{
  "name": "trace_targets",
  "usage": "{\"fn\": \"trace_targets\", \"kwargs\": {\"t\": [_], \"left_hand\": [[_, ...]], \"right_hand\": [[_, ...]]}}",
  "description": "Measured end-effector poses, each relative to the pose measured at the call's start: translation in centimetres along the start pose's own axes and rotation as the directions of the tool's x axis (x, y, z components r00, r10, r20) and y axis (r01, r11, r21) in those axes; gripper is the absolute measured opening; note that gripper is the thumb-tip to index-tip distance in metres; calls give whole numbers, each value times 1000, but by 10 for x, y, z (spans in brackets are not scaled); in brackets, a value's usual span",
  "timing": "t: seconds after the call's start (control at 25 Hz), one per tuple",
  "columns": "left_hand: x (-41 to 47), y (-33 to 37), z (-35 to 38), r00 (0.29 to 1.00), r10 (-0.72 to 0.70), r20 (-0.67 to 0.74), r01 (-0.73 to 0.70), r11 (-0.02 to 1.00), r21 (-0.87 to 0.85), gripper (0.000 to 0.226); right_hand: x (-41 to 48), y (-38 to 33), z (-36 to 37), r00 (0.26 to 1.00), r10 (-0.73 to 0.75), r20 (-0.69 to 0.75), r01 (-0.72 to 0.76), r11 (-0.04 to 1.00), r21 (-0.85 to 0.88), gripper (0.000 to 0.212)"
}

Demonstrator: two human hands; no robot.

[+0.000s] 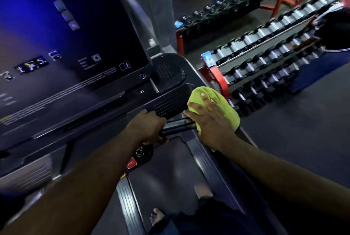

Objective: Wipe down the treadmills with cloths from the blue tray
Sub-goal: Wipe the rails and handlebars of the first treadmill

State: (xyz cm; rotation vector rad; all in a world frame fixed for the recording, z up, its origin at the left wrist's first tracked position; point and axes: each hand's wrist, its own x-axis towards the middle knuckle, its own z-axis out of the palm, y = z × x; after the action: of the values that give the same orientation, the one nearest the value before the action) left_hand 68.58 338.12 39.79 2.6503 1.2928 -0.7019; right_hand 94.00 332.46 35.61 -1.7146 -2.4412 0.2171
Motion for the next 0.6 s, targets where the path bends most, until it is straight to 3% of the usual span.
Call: {"fn": "trace_targets", "kwargs": {"t": [0.12,0.24,0.36,0.48,0.52,0.6], "left_hand": [[-21,8,13,962,-136,-237,119,989,-85,66],[-76,33,40,815,-416,-404,250,881,-403,89],[-136,57,54,772,-540,-336,242,737,-631,101],[-182,58,62,734,-623,-269,269,631,-728,98],[-197,56,59,690,-688,-226,276,539,-796,92],[-220,54,51,595,-801,-57,202,219,-955,79]], "right_hand": [[-1,-13,7,995,14,-98,2,988,156,87],[-7,-49,9,986,-77,-149,126,926,355,96],[7,-112,5,961,-253,-109,270,784,559,95],[18,-144,-6,979,-159,-126,201,680,705,87],[20,-146,-13,986,-111,-126,168,612,773,85],[24,-149,-29,981,-109,-159,192,474,859,83]]}}
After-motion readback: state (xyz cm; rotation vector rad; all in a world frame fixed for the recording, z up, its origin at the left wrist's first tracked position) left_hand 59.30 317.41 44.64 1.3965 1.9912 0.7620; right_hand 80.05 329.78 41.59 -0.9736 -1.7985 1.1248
